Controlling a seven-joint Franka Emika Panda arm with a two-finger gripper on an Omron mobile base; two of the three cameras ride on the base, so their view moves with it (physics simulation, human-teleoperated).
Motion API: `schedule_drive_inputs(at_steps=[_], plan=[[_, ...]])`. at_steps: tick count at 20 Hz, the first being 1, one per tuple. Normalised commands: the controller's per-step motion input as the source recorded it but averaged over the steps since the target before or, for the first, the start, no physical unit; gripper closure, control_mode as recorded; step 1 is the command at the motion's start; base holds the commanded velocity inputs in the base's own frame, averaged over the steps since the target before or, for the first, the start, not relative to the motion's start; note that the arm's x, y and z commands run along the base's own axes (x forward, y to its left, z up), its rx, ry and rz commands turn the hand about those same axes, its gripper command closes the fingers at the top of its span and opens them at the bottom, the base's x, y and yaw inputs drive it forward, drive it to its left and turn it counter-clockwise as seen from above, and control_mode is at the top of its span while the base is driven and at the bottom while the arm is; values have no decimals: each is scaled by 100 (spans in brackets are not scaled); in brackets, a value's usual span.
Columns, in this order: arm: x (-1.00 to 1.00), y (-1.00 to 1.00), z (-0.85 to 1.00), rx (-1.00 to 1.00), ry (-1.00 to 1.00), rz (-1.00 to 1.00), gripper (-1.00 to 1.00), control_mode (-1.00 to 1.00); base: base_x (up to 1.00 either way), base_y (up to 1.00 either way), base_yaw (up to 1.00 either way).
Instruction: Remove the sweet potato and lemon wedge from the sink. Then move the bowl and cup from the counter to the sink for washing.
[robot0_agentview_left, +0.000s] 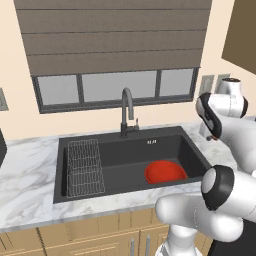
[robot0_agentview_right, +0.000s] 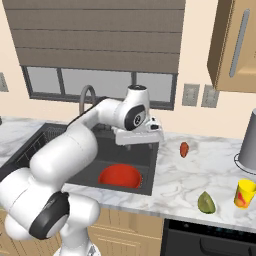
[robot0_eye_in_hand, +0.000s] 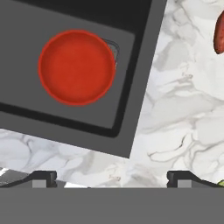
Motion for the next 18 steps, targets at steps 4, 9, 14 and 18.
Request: schedule_drive_inputs(at_steps=[4,9,14,18], plan=[[-7,-38,6,6,-5,0,-100,-100,0,0,0],[-6,-36,4,2,-1,0,-100,-100,0,0,0],[-7,-32,1,0,0,0,-100,-100,0,0,0],[-7,-34,1,0,0,0,-100,-100,0,0,0]])
